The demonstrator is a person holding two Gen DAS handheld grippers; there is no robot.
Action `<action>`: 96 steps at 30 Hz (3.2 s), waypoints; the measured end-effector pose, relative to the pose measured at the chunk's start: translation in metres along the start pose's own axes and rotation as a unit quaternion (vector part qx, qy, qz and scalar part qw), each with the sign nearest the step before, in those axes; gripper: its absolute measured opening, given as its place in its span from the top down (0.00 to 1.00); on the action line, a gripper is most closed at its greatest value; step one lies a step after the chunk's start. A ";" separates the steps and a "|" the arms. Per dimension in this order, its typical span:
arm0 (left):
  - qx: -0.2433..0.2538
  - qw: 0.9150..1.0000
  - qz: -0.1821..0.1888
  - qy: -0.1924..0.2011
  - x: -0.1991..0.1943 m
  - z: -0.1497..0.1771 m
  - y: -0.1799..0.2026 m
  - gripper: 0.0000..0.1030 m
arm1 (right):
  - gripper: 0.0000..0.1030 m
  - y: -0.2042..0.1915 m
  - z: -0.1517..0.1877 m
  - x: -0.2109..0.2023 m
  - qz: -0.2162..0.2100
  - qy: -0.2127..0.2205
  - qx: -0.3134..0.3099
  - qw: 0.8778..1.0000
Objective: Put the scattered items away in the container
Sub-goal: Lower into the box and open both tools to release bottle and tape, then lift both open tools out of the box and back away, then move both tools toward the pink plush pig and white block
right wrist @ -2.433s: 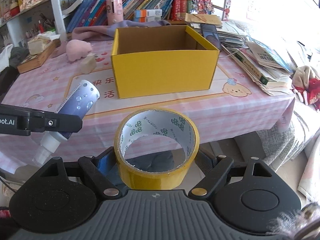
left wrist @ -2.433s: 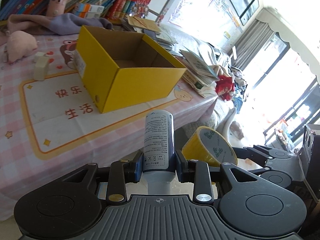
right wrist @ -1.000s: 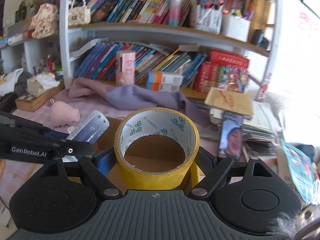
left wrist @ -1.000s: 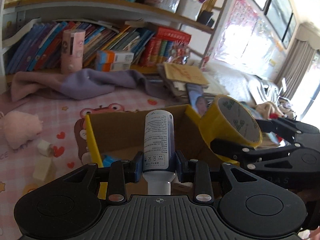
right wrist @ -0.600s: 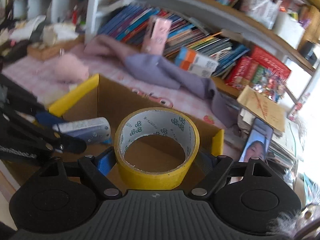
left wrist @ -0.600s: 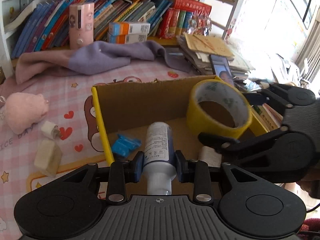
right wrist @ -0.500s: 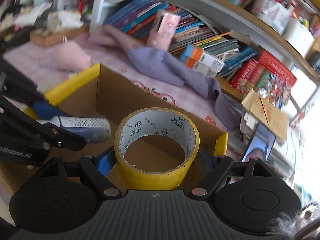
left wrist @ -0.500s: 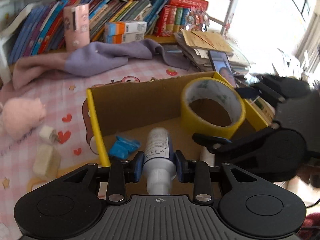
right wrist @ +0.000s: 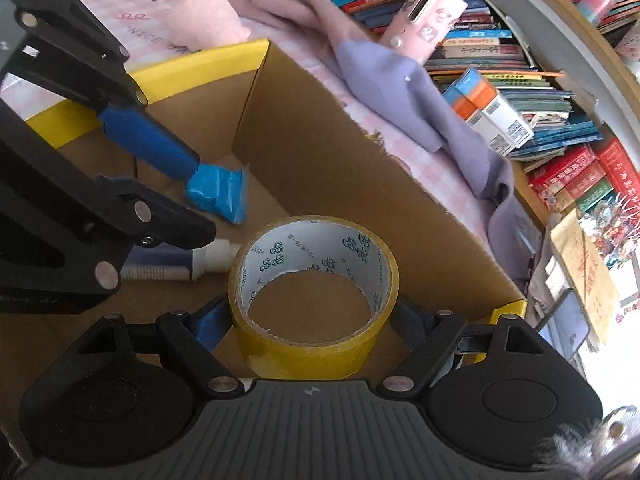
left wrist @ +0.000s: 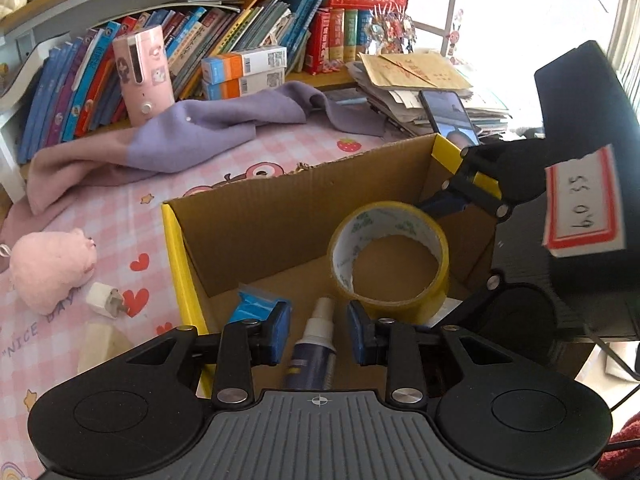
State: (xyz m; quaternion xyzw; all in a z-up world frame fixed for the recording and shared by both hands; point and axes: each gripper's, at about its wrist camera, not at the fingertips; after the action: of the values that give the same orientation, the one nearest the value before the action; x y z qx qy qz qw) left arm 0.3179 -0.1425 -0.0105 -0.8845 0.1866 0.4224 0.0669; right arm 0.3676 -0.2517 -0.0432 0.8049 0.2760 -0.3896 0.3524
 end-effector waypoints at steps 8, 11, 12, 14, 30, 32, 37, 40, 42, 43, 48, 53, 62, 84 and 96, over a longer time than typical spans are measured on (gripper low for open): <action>0.007 1.000 -0.015 0.006 -0.017 0.006 0.009 0.48 | 0.17 0.006 -0.001 -0.002 0.007 0.008 0.008 1.000; 0.010 0.999 -0.026 0.030 -0.034 0.009 0.013 0.31 | 0.12 0.003 -0.001 -0.013 0.035 0.033 -0.003 0.999; 0.010 0.999 -0.027 0.037 -0.039 0.010 0.014 0.29 | 0.11 0.004 -0.001 -0.018 0.040 0.040 -0.001 0.998; 0.010 0.998 -0.036 0.050 -0.050 0.013 0.015 0.27 | 0.11 0.006 -0.001 -0.027 0.046 0.054 0.008 0.997; -0.041 0.987 -0.066 0.137 -0.128 0.056 0.001 0.15 | 0.11 -0.025 0.029 -0.131 0.083 0.169 0.135 0.973; -0.049 0.986 -0.065 0.142 -0.134 0.064 -0.001 0.13 | 0.11 -0.032 0.034 -0.142 0.095 0.179 0.148 0.968; -0.085 0.981 -0.066 0.159 -0.146 0.087 -0.005 0.12 | 0.14 -0.052 0.051 -0.166 0.132 0.206 0.217 0.945; -0.072 0.983 -0.067 0.158 -0.156 0.102 -0.006 0.12 | 0.14 -0.068 0.061 -0.176 0.139 0.206 0.268 0.931; -0.059 0.983 -0.073 0.155 -0.164 0.116 -0.008 0.10 | 0.14 -0.085 0.064 -0.183 0.148 0.207 0.283 0.925; -0.058 0.983 -0.076 0.154 -0.169 0.123 -0.011 0.08 | 0.14 -0.093 0.065 -0.186 0.155 0.206 0.286 0.923; -0.076 0.983 -0.071 0.150 -0.191 0.156 -0.027 0.07 | 0.12 -0.138 0.069 -0.205 0.197 0.203 0.313 0.906; -0.086 0.983 -0.076 0.144 -0.207 0.193 -0.041 0.06 | 0.11 -0.180 0.076 -0.219 0.211 0.187 0.337 0.899; -0.086 0.990 -0.066 0.086 -0.218 0.236 -0.063 0.05 | 0.06 -0.249 0.077 -0.215 0.142 0.123 0.371 0.910; -0.079 0.993 -0.084 0.031 -0.228 0.272 -0.099 0.04 | 0.06 -0.305 0.030 -0.191 0.057 0.072 0.336 0.937; -0.120 0.987 -0.100 0.029 -0.237 0.282 -0.129 0.04 | 0.06 -0.316 0.004 -0.182 0.028 0.075 0.308 0.948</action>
State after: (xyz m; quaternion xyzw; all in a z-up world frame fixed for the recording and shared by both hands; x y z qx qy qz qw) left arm 0.0285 0.1190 -0.0116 -0.9120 0.0470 0.4074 -0.0027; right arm 0.0398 -0.0963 -0.0070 0.9087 0.1453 -0.3839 0.0765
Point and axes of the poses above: each gripper's, at about its wrist camera, not at the fingertips, and x roughly the way its jaws point, y to its right, z to its underside, and after that the axes turned 1 degree about -y, right-handed
